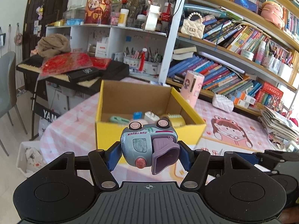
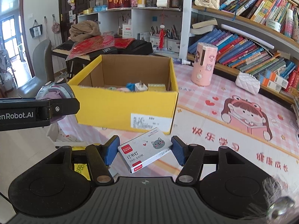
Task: Organize objects
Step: 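Lift and carry the toy truck and pin box with both grippers toward the yellow box, then open the left gripper to drop the truck while the right gripper releases the pin box into the box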
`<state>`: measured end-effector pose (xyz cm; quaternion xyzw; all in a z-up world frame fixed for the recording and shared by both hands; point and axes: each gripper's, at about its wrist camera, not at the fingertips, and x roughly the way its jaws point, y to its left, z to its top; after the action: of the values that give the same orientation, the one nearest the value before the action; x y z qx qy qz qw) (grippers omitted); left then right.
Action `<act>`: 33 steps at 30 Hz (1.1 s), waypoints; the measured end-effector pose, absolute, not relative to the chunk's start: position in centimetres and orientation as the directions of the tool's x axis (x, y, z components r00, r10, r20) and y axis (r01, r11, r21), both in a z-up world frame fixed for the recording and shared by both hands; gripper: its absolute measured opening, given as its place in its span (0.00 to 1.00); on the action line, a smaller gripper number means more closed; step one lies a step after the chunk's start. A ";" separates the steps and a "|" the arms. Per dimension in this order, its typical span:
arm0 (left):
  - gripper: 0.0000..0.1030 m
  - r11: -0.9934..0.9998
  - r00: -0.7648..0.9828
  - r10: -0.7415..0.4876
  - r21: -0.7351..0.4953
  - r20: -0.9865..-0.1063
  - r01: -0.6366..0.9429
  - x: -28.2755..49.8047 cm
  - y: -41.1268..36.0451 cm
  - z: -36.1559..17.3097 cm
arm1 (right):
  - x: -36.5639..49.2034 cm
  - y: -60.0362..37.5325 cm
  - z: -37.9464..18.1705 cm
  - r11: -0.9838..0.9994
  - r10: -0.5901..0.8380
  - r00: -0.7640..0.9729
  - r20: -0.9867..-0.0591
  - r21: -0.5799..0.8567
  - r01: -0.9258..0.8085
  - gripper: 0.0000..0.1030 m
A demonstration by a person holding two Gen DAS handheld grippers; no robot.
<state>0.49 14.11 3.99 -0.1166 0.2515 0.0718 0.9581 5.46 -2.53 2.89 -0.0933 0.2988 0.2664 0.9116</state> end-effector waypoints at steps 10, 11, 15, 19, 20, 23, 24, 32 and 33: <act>0.61 0.942 0.856 0.167 -0.178 -0.488 -0.286 6.4 17.2 5.5 | 12.0 0.8 5.0 0.800 0.494 0.707 -0.506 -0.055 -0.598 0.56; 0.61 0.940 0.854 0.173 -0.178 -0.492 -0.293 7.2 17.4 5.6 | 12.7 1.4 5.0 0.790 0.499 0.707 -0.501 -0.071 -0.609 0.56; 0.61 0.936 0.845 0.182 -0.177 -0.503 -0.306 10.3 17.6 5.5 | 15.4 3.2 4.4 0.752 0.511 0.700 -0.498 -0.134 -0.645 0.56; 0.61 0.929 0.835 0.192 -0.179 -0.515 -0.324 12.8 17.7 5.2 | 17.9 4.8 3.4 0.706 0.524 0.668 -0.529 -0.169 -0.688 0.56; 0.61 0.928 0.832 0.196 -0.177 -0.519 -0.329 13.2 17.8 5.0 | 18.4 5.0 3.2 0.694 0.529 0.657 -0.536 -0.172 -0.699 0.57; 0.61 0.924 0.817 0.207 -0.168 -0.538 -0.345 14.3 17.9 4.5 | 19.9 5.8 2.5 0.654 0.547 0.617 -0.566 -0.171 -0.737 0.57; 0.61 0.922 0.811 0.210 -0.165 -0.547 -0.351 14.6 18.0 4.3 | 20.3 6.1 2.3 0.640 0.549 0.603 -0.579 -0.173 -0.749 0.57; 0.62 0.910 0.765 0.218 -0.156 -0.606 -0.383 16.1 17.8 2.6 | 22.2 7.6 0.4 0.554 0.554 0.491 -0.672 -0.143 -0.820 0.57; 0.62 0.909 0.762 0.218 -0.156 -0.610 -0.386 16.3 17.7 2.5 | 22.4 7.6 0.4 0.548 0.558 0.479 -0.678 -0.133 -0.826 0.57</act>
<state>16.27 17.71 2.46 -0.1376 0.3044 0.1627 0.9284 22.38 7.62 0.40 -0.2280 0.2939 0.4172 0.8292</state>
